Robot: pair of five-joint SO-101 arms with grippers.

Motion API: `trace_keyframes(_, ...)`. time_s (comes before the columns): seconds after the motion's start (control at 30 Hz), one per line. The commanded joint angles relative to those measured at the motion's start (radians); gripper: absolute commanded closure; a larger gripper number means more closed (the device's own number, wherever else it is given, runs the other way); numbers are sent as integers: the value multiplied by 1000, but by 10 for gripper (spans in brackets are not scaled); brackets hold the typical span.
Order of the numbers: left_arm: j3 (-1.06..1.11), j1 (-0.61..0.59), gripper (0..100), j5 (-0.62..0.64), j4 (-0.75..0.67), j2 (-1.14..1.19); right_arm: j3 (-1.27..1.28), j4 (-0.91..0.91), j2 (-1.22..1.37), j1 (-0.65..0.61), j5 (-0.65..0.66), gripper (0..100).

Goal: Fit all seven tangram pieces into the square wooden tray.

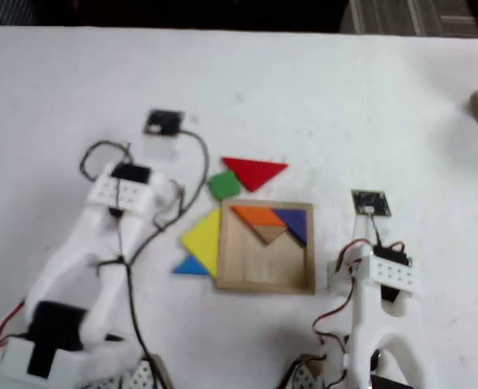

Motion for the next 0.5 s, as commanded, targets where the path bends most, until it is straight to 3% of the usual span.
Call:
trace_keyframes(0.0,29,-38,976,-97,-29,-45,3,-33,13,10,14,754)
trace_keyframes(0.27,46,-13,973,-178,-18,-50,3,-33,13,10,14,754)
trace_keyframes(0.37,40,31,901,-308,66,-51,3,-33,13,10,14,754)
trace_keyframes(0.47,61,85,816,-327,92,-51,3,-33,13,10,14,754)
